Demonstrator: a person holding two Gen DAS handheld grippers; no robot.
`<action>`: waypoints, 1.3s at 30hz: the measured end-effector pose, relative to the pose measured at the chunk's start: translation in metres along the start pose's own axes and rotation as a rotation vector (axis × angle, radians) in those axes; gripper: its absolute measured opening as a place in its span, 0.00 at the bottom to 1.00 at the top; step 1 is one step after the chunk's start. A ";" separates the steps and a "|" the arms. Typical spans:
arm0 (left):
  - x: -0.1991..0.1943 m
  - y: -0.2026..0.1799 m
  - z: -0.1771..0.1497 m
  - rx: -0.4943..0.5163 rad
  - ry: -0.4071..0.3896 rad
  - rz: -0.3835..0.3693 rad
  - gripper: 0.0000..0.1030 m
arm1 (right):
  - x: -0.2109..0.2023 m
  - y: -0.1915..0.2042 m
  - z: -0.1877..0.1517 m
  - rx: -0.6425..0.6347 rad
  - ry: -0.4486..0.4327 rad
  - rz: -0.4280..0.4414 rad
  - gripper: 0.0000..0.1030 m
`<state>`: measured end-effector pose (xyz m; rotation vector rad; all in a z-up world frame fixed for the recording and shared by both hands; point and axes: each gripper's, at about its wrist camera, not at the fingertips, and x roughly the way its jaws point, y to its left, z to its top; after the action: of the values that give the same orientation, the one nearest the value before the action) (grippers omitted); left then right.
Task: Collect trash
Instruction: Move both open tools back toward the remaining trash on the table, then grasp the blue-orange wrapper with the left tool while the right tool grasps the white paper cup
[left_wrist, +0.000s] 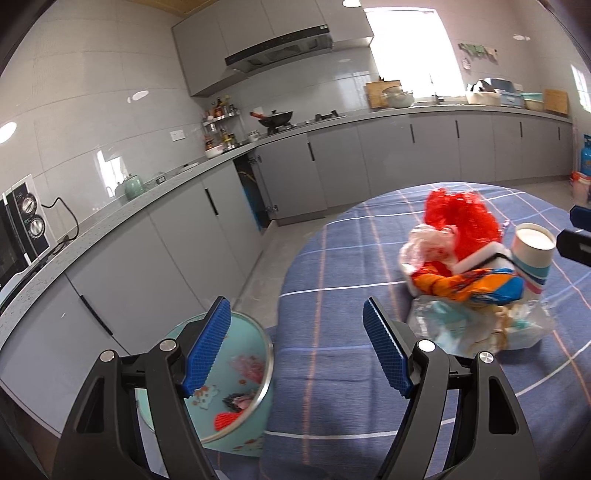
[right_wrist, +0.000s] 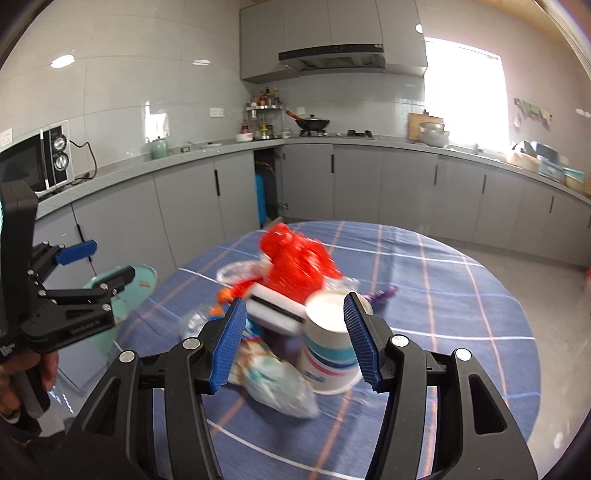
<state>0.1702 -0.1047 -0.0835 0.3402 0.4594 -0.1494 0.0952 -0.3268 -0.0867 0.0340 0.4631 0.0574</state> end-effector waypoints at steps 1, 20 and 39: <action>-0.001 -0.006 0.000 0.007 -0.001 -0.008 0.72 | -0.001 -0.003 -0.003 -0.001 0.002 -0.006 0.53; -0.019 -0.111 0.017 0.146 -0.054 -0.163 0.81 | -0.020 -0.064 -0.039 0.062 0.013 -0.130 0.59; 0.000 -0.105 0.007 0.141 0.039 -0.268 0.21 | -0.014 -0.056 -0.045 0.068 0.025 -0.095 0.61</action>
<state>0.1500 -0.2049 -0.1077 0.4195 0.5337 -0.4383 0.0651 -0.3827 -0.1229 0.0778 0.4908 -0.0516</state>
